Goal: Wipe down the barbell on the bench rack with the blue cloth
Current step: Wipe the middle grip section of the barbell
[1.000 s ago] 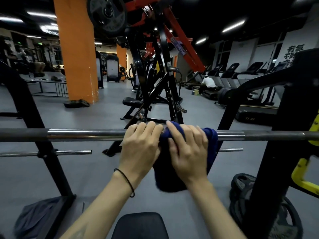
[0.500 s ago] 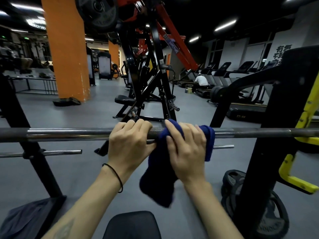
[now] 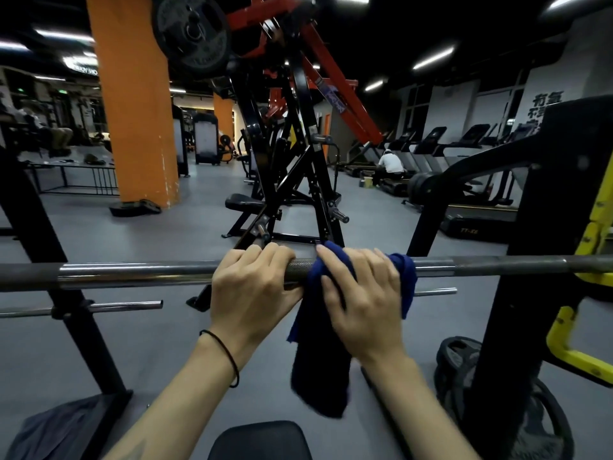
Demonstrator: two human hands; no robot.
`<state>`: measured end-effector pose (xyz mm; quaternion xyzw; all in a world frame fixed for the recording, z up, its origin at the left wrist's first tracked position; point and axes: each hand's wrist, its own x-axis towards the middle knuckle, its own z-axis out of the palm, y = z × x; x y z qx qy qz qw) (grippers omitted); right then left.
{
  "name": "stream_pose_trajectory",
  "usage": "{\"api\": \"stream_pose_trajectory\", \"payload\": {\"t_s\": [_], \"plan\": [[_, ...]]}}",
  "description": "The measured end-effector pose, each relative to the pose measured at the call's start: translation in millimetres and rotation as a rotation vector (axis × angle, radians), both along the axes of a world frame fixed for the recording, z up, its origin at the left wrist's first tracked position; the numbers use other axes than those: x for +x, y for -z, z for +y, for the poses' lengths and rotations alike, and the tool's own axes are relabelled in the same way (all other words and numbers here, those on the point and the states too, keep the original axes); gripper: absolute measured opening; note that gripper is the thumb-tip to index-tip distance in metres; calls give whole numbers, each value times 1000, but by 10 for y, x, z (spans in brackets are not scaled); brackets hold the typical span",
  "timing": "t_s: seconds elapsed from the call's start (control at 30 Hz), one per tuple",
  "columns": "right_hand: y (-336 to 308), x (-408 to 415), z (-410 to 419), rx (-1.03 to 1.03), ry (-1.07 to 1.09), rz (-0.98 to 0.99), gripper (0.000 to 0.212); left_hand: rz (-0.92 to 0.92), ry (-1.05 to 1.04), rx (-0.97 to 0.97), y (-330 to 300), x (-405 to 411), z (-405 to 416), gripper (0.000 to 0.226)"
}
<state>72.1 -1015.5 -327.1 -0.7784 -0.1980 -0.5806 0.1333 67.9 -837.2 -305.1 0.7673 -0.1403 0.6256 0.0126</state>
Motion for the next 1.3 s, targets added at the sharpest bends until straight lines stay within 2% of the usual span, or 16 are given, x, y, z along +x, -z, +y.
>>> {"api": "stream_pose_trajectory", "payload": {"t_s": [0.1,0.2,0.27,0.3,0.33,0.43,0.53,0.63,0.73,0.83,0.9,1.0,1.07,1.17,1.3], "plan": [[11,98,-354,20,60,-26,41,-2,-2,28,-12,-1,20,50],[53,125,-196,288,83,-7,37,-17,-41,35,-42,16,16,52],[-39,112,188,518,70,16,33,-2,-52,26,-63,17,18,47],[-81,81,408,566,58,33,33,6,-51,25,-79,2,15,42],[-78,38,595,540,45,58,33,22,-46,34,-104,-19,11,37],[13,-59,611,245,-28,58,38,124,-64,110,-230,-93,17,29],[-14,53,108,21,-4,-3,43,294,-94,180,-386,-108,46,53],[12,136,-264,106,76,-7,45,393,-182,215,-393,-105,63,69],[55,157,-156,294,114,-2,39,383,-101,132,-327,-154,31,60],[10,78,360,491,107,46,39,272,-56,72,-127,-154,-28,44],[72,-38,520,388,46,61,41,212,-34,60,13,-174,-46,33],[75,-27,92,43,27,-5,43,195,-34,123,116,-213,47,45],[57,58,-281,-21,80,-26,44,198,-44,156,134,-225,79,51],[83,125,-418,166,122,-10,45,248,-68,95,134,-222,-1,52],[32,100,130,536,118,34,43,243,-121,4,113,-182,-128,40]]}}
